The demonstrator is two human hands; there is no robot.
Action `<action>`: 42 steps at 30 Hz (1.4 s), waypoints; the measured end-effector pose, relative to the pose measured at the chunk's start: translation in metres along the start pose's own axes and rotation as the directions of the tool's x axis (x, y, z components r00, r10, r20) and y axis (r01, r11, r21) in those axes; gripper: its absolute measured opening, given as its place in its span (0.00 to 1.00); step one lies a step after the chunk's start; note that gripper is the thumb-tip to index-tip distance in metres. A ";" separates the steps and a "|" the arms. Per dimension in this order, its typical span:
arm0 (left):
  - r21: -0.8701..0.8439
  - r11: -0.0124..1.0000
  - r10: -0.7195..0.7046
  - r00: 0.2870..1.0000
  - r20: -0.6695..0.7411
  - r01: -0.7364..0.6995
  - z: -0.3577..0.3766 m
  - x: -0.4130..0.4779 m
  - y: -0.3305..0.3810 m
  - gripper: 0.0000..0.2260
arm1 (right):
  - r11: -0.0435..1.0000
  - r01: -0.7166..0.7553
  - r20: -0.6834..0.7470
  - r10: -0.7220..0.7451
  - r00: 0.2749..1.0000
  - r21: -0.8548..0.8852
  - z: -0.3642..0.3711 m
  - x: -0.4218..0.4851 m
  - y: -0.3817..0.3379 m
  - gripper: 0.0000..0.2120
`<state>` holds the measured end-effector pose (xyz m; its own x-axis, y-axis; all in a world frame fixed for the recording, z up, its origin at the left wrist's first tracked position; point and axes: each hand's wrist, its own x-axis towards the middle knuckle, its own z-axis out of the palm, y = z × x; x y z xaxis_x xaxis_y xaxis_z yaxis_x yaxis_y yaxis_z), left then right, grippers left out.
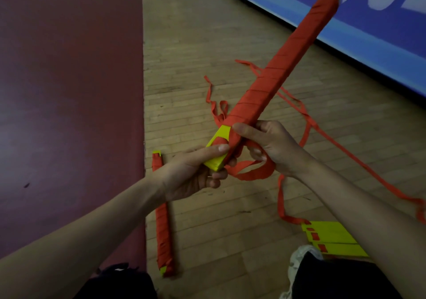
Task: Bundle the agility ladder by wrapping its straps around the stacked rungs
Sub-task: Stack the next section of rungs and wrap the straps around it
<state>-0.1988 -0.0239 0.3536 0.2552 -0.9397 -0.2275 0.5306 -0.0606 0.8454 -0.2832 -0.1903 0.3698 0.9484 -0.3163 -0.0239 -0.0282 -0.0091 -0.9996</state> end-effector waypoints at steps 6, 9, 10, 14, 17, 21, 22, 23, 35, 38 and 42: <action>0.132 0.989 0.067 0.997 -0.048 -0.060 0.004 0.000 -0.003 0.08 | 0.995 -0.104 0.051 0.104 0.993 0.006 -0.008 0.000 0.008 0.19; 0.193 0.980 0.069 0.996 -0.061 -0.056 0.000 0.001 -0.006 0.11 | 0.990 -0.142 0.105 0.143 0.984 -0.024 -0.014 -0.002 0.014 0.17; 0.203 0.978 0.069 0.996 -0.059 -0.056 -0.001 0.001 -0.006 0.12 | 0.988 -0.146 0.123 0.151 0.981 -0.044 -0.015 -0.002 0.016 0.16; 0.223 0.972 0.088 0.995 -0.048 -0.076 -0.003 0.003 -0.006 0.11 | 0.978 -0.205 0.172 0.206 0.963 -0.023 -0.023 -0.005 0.021 0.12; 0.263 0.958 0.136 0.988 -0.068 -0.114 -0.002 0.004 -0.006 0.08 | 0.966 -0.256 0.210 0.244 0.947 0.036 -0.024 -0.008 0.021 0.09; 0.318 0.933 0.208 0.973 -0.097 -0.168 -0.001 0.005 -0.006 0.07 | 0.970 -0.245 0.135 0.241 0.961 0.009 -0.023 -0.009 0.020 0.05; 0.332 0.927 0.222 0.969 -0.107 -0.176 -0.002 0.005 -0.006 0.07 | 0.974 -0.225 0.107 0.224 0.969 -0.011 -0.021 -0.009 0.020 0.07; 0.338 0.924 0.233 0.965 -0.118 -0.181 -0.002 0.005 -0.006 0.08 | 0.979 -0.203 0.078 0.205 0.976 -0.034 -0.020 -0.008 0.020 0.10; 0.393 0.899 0.298 0.927 -0.227 -0.192 -0.003 0.007 -0.008 0.16 | 0.976 -0.063 -0.057 0.053 0.997 -0.208 -0.006 -0.001 0.018 0.23; 0.464 0.867 0.320 0.916 -0.242 -0.180 -0.002 0.009 -0.009 0.14 | 0.977 -0.086 -0.115 0.065 0.991 -0.193 0.001 -0.001 0.012 0.17; 0.569 0.807 0.361 0.896 -0.260 -0.160 -0.003 0.011 -0.011 0.09 | 0.958 -0.131 -0.209 0.078 0.975 -0.256 0.005 0.002 0.014 0.24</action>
<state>-0.1991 -0.0329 0.3404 0.6305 -0.7758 -0.0245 -0.0722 -0.0900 0.9933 -0.2799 -0.1868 0.3558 0.8561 -0.5076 -0.0974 -0.2323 -0.2096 -0.9498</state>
